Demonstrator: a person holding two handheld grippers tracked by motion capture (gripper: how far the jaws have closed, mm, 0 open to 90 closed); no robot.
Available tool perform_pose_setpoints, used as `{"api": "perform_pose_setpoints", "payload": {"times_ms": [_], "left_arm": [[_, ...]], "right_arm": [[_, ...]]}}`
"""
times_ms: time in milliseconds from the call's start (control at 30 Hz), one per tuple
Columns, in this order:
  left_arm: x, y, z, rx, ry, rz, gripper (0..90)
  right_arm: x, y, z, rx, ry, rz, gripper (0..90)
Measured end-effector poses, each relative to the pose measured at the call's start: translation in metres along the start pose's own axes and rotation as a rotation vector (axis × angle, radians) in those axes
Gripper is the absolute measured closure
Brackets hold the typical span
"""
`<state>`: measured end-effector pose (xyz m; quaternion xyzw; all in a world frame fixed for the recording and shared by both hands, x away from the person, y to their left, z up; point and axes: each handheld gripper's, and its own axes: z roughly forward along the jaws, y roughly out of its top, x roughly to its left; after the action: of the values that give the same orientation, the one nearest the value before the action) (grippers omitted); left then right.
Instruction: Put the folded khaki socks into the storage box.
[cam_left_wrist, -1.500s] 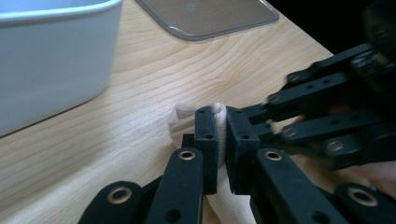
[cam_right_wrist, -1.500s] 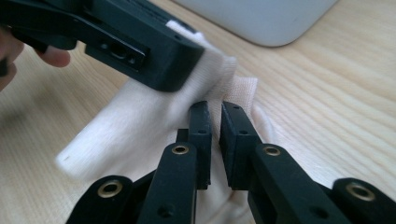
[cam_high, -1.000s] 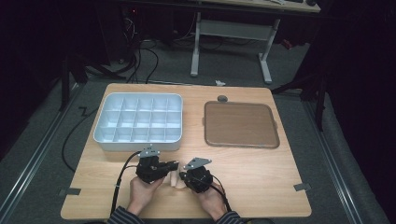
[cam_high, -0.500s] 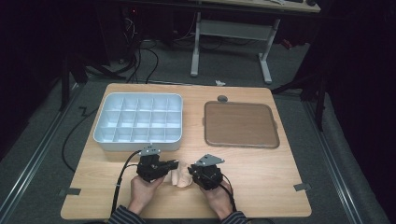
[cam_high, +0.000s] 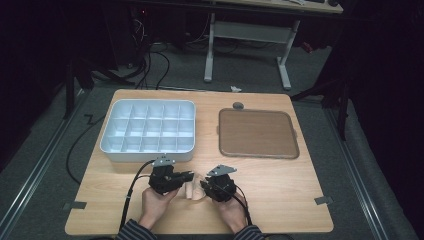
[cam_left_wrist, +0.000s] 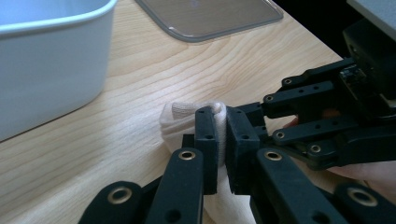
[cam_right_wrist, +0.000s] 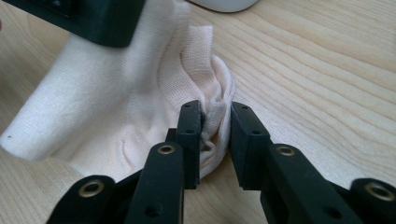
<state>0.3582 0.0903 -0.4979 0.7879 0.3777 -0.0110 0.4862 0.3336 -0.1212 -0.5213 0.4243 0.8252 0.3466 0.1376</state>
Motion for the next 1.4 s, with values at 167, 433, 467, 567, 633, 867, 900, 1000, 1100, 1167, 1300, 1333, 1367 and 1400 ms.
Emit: {"api": "perform_pose_setpoints", "payload": {"times_ms": [167, 433, 467, 567, 633, 867, 900, 1000, 1100, 1167, 1300, 1333, 1367, 1400], "left_arm": [[-0.001, 0.005, 0.005, 0.013, -0.012, 0.006, 85.0], [-0.008, 0.013, 0.019, 0.041, -0.029, 0.045, 85.0], [-0.008, 0.014, 0.020, 0.040, -0.030, 0.043, 84.9], [-0.006, 0.013, 0.024, 0.039, -0.032, 0.036, 84.9], [-0.005, 0.013, 0.027, 0.045, -0.030, 0.031, 84.8], [0.000, 0.009, 0.035, 0.076, -0.010, 0.014, 84.9], [0.001, 0.008, 0.036, 0.079, -0.007, 0.011, 84.9], [0.003, 0.007, 0.038, 0.087, 0.004, 0.011, 84.9], [0.004, 0.006, 0.041, 0.098, 0.014, 0.021, 84.9], [0.003, 0.006, 0.041, 0.101, 0.022, 0.033, 84.9], [0.003, 0.006, 0.041, 0.101, 0.028, 0.041, 84.9], [0.003, 0.006, 0.041, 0.102, 0.029, 0.044, 84.9], [0.003, 0.006, 0.041, 0.102, 0.029, 0.045, 84.8], [0.003, 0.006, 0.041, 0.101, 0.028, 0.046, 84.8]], "right_arm": [[0.000, 0.001, 0.001, 0.005, 0.005, -0.019, 77.5], [-0.001, 0.001, 0.002, 0.000, 0.015, -0.037, 77.8], [-0.001, 0.001, 0.002, 0.003, 0.016, -0.036, 77.8], [-0.001, 0.001, 0.002, 0.000, 0.023, -0.037, 77.8], [-0.001, 0.001, 0.002, -0.002, 0.030, -0.037, 77.8], [-0.002, -0.002, 0.000, -0.018, 0.035, -0.053, 75.8], [-0.003, -0.002, -0.001, -0.017, 0.034, -0.051, 74.8], [-0.005, -0.003, -0.004, -0.011, 0.027, -0.049, 73.0], [-0.005, -0.005, -0.007, -0.017, 0.012, -0.041, 69.9], [-0.005, -0.006, -0.011, -0.023, 0.004, -0.033, 70.0], [-0.003, -0.010, -0.024, -0.053, 0.007, -0.026, 71.5], [-0.002, -0.011, -0.027, -0.061, 0.011, -0.022, 71.5], [-0.001, -0.012, -0.030, -0.068, 0.015, -0.030, 71.2], [0.001, -0.013, -0.033, -0.075, 0.019, -0.035, 70.7]]}}
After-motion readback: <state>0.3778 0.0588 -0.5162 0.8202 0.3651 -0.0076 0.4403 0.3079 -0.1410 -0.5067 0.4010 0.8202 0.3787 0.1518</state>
